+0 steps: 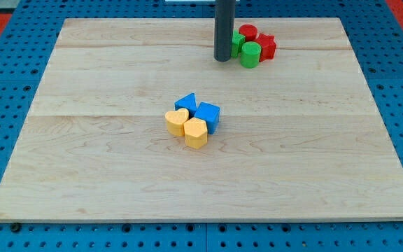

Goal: Push the blue cube into the blue triangle

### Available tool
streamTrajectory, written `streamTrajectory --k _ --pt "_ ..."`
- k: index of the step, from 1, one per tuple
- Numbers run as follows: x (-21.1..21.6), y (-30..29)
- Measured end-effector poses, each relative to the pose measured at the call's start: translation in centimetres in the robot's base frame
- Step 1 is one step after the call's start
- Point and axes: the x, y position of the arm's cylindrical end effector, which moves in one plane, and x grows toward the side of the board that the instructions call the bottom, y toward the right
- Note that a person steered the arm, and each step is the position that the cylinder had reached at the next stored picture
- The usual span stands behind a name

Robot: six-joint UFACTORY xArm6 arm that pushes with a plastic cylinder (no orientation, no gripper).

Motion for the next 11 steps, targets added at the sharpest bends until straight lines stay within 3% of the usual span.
streamTrajectory --k 2,5,6,11 --pt "3.9 2.1" --pt "15.9 2.4" --pt "18.1 0.1" --pt "15.6 -2.9"
